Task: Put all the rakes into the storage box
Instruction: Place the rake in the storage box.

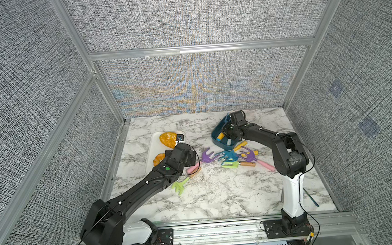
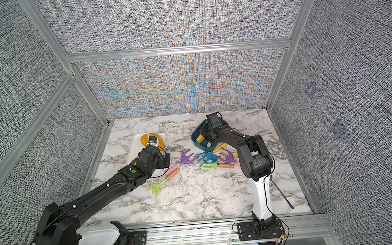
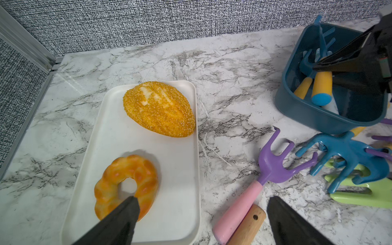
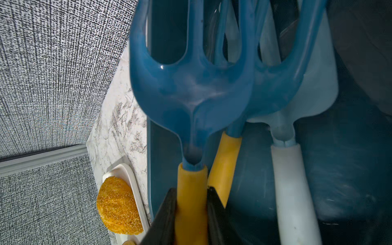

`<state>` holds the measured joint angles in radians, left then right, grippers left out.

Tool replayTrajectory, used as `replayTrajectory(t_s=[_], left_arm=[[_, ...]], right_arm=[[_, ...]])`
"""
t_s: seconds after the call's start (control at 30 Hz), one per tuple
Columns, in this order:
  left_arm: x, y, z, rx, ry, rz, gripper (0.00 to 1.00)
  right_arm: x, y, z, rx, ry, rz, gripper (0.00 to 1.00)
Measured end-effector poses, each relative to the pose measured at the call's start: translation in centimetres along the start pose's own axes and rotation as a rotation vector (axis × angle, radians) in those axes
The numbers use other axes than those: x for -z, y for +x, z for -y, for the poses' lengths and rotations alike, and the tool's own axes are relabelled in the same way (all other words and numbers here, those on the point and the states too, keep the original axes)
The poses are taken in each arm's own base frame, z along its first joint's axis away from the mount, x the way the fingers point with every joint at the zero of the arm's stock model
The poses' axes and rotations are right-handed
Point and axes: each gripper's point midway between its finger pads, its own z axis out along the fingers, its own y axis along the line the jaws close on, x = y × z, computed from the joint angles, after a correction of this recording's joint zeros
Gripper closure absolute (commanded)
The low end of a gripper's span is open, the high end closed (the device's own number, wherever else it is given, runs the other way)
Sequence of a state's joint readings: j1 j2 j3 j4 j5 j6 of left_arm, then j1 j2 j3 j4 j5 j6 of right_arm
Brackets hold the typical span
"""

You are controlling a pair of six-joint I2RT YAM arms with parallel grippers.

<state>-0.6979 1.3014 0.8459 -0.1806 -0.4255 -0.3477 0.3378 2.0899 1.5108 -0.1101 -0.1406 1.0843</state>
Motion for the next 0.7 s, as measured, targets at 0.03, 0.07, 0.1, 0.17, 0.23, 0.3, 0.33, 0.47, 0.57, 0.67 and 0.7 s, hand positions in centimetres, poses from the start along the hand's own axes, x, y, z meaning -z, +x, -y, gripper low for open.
replayTrajectory(t_s=[0.03, 0.07, 0.1, 0.17, 0.23, 0.3, 0.33, 0.47, 0.57, 0.67, 0.7], left_arm=[[0.0, 0.0, 0.0, -0.001, 0.001, -0.002, 0.01], [-0.1, 0.1, 0.1, -0.002, 0.002, -0.005, 0.01], [-0.2, 0.1, 0.1, -0.003, 0.004, -0.007, 0.01], [-0.3, 0.2, 0.2, -0.004, 0.004, -0.010, 0.01], [-0.4, 0.3, 0.2, -0.005, 0.003, -0.013, 0.01], [-0.4, 0.3, 0.2, -0.007, 0.002, -0.016, 0.01], [-0.5, 0.4, 0.2, -0.007, 0.001, -0.017, 0.01], [-0.6, 0.5, 0.1, -0.005, 0.000, -0.017, 0.01], [-0.8, 0.9, -0.4, 0.011, -0.010, -0.024, 0.01], [-1.0, 1.0, -1.3, 0.050, -0.019, -0.031, 0.01], [-1.1, 1.1, -1.5, 0.065, -0.020, -0.034, 0.01]], right_arm=[[0.1, -0.1, -0.1, 0.003, -0.009, 0.002, 0.27], [0.3, 0.0, -0.2, 0.005, -0.017, -0.001, 0.18], [0.6, 0.1, -0.4, 0.010, -0.027, -0.003, 0.12], [1.4, -0.1, -1.1, 0.025, -0.054, 0.006, 0.08], [2.6, -0.4, -2.2, 0.042, -0.089, 0.021, 0.05], [4.0, -0.5, -3.2, 0.071, -0.122, 0.033, 0.03], [4.9, -0.5, -3.7, 0.094, -0.139, 0.040, 0.01], [7.7, 0.0, -4.9, 0.193, -0.186, 0.057, 0.01], [9.2, 1.4, -5.2, 0.303, -0.208, 0.048, 0.01], [10.0, 4.3, -5.6, 0.458, -0.235, 0.006, 0.02], [10.1, 5.4, -5.6, 0.505, -0.240, -0.011, 0.02]])
